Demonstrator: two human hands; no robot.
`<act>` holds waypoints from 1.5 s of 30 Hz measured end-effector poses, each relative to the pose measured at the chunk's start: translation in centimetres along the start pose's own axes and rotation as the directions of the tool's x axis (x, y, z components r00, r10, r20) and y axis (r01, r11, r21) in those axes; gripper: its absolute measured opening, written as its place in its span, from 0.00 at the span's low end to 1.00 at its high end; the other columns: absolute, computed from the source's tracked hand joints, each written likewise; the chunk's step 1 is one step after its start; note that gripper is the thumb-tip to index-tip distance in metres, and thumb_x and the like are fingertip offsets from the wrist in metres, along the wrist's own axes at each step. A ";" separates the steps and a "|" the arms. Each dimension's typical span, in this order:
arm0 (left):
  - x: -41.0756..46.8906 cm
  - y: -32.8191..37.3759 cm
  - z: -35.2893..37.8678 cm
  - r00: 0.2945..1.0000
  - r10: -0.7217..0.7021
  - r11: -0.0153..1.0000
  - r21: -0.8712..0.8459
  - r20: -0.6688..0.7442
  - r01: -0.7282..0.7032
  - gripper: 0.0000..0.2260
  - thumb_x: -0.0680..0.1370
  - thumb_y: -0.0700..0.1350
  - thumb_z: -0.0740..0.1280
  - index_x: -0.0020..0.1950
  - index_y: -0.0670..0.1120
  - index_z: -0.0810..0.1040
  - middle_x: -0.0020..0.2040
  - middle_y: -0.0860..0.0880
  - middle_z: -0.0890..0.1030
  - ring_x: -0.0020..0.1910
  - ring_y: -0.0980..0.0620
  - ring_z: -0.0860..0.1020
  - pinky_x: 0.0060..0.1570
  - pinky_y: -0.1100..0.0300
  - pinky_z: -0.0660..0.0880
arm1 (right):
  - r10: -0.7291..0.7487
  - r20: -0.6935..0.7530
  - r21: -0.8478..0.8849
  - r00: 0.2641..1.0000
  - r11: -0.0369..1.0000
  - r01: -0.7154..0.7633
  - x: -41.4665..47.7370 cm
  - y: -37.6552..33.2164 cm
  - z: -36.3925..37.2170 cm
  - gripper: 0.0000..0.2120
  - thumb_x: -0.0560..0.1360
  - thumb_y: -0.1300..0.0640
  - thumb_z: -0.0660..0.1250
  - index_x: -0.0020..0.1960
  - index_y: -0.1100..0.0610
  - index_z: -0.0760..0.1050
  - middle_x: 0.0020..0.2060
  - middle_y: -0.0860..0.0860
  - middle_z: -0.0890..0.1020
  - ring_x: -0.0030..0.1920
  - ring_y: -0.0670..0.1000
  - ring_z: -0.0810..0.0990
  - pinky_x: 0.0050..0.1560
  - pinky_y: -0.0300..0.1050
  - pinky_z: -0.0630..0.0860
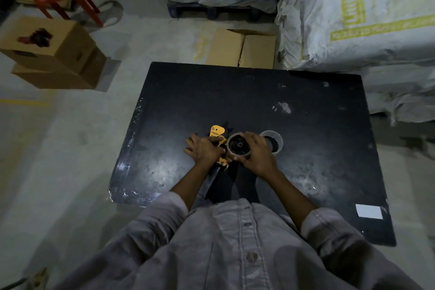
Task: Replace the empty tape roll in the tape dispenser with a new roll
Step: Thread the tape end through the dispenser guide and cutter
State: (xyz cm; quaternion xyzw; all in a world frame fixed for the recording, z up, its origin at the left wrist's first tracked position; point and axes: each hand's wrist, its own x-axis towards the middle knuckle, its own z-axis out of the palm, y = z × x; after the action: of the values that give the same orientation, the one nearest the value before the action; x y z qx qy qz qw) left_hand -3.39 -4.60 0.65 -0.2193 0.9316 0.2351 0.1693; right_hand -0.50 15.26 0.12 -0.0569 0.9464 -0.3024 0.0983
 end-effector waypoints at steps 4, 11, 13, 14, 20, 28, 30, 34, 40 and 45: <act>0.0 0.1 0.9 0.999 0.013 1.000 -0.008 0.042 -0.013 0.28 0.71 0.60 0.83 0.71 0.70 0.83 0.86 0.43 0.62 0.82 0.36 0.58 0.76 0.40 0.63 | 0.018 0.072 0.057 0.997 0.998 -0.022 0.2 0.3 -0.2 0.50 0.71 0.57 0.85 0.87 0.50 0.64 0.84 0.52 0.70 0.82 0.60 0.67 0.77 0.62 0.73; 0.5 -0.9 1.9 0.978 0.180 0.983 0.065 -0.106 -0.174 0.17 0.75 0.60 0.82 0.64 0.68 0.88 0.89 0.45 0.60 0.83 0.37 0.59 0.78 0.41 0.63 | -0.017 0.100 0.093 0.995 0.996 0.008 1.5 2.4 0.7 0.50 0.69 0.56 0.86 0.85 0.49 0.65 0.84 0.50 0.71 0.82 0.60 0.71 0.80 0.65 0.71; 0.7 -1.2 2.0 0.958 0.250 0.967 0.081 -0.137 -0.241 0.14 0.76 0.59 0.82 0.61 0.66 0.89 0.89 0.45 0.61 0.84 0.37 0.60 0.77 0.43 0.62 | -0.026 0.104 0.106 0.994 0.994 0.014 1.5 2.4 0.6 0.50 0.68 0.56 0.85 0.85 0.48 0.66 0.84 0.50 0.71 0.82 0.59 0.71 0.80 0.65 0.70; 0.8 -1.4 2.0 0.947 0.284 0.958 0.084 -0.148 -0.274 0.13 0.76 0.58 0.82 0.60 0.66 0.90 0.89 0.45 0.62 0.83 0.37 0.60 0.76 0.43 0.62 | -0.024 0.107 0.108 0.994 0.994 0.012 1.5 2.5 0.5 0.50 0.68 0.57 0.85 0.85 0.48 0.66 0.84 0.50 0.71 0.82 0.59 0.71 0.81 0.64 0.70; 0.8 -2.3 2.8 0.895 0.398 0.917 0.080 -0.201 -0.390 0.09 0.78 0.54 0.81 0.58 0.58 0.92 0.84 0.41 0.69 0.81 0.34 0.64 0.74 0.38 0.66 | -0.016 0.103 0.108 0.995 0.994 0.005 1.1 2.2 0.1 0.48 0.69 0.60 0.86 0.84 0.48 0.68 0.85 0.48 0.70 0.81 0.59 0.72 0.81 0.64 0.70; 1.1 -2.5 3.4 0.876 0.433 0.901 0.097 -0.211 -0.422 0.08 0.76 0.54 0.80 0.54 0.58 0.92 0.79 0.45 0.74 0.77 0.37 0.66 0.71 0.40 0.66 | -0.006 0.117 0.101 0.993 0.995 -0.005 0.9 1.5 -0.7 0.45 0.70 0.61 0.85 0.83 0.51 0.70 0.85 0.48 0.70 0.81 0.60 0.72 0.80 0.66 0.70; 1.5 -2.8 3.4 0.879 0.435 0.900 0.114 -0.195 -0.420 0.08 0.76 0.56 0.80 0.54 0.59 0.92 0.80 0.45 0.73 0.78 0.37 0.64 0.71 0.40 0.65 | -0.007 0.077 0.048 0.997 0.999 0.003 0.4 1.2 -0.5 0.44 0.70 0.62 0.85 0.82 0.50 0.71 0.86 0.48 0.69 0.80 0.59 0.72 0.78 0.65 0.71; 2.0 -3.3 3.5 0.870 0.443 0.897 0.115 -0.218 -0.427 0.09 0.77 0.62 0.77 0.51 0.59 0.91 0.79 0.45 0.73 0.78 0.37 0.64 0.69 0.40 0.61 | 0.061 -0.162 0.019 0.985 0.998 -0.059 -1.8 -0.4 1.1 0.39 0.69 0.65 0.83 0.77 0.54 0.75 0.80 0.53 0.74 0.74 0.60 0.75 0.70 0.59 0.78; 2.1 -3.6 3.5 0.857 0.462 0.887 0.111 -0.230 -0.448 0.11 0.79 0.64 0.74 0.52 0.59 0.90 0.76 0.44 0.73 0.77 0.36 0.66 0.68 0.40 0.62 | 0.306 -0.036 0.320 0.951 0.905 -0.279 -3.6 -0.4 3.0 0.23 0.76 0.59 0.82 0.62 0.57 0.71 0.54 0.55 0.80 0.48 0.54 0.81 0.48 0.48 0.74; 2.1 -3.6 3.3 0.822 0.513 0.858 0.134 -0.249 -0.495 0.09 0.78 0.61 0.75 0.51 0.59 0.90 0.78 0.44 0.72 0.77 0.36 0.64 0.70 0.38 0.62 | 0.440 0.277 0.231 0.854 0.832 -0.504 -4.8 0.0 5.2 0.25 0.77 0.33 0.75 0.55 0.54 0.75 0.44 0.51 0.82 0.50 0.57 0.86 0.51 0.48 0.78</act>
State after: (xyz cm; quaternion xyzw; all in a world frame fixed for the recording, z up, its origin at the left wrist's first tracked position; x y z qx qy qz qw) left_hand -2.74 -6.45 -4.28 0.0095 0.9775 0.2092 -0.0236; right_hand 5.33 13.13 -3.28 0.1633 0.8587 -0.3985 0.2777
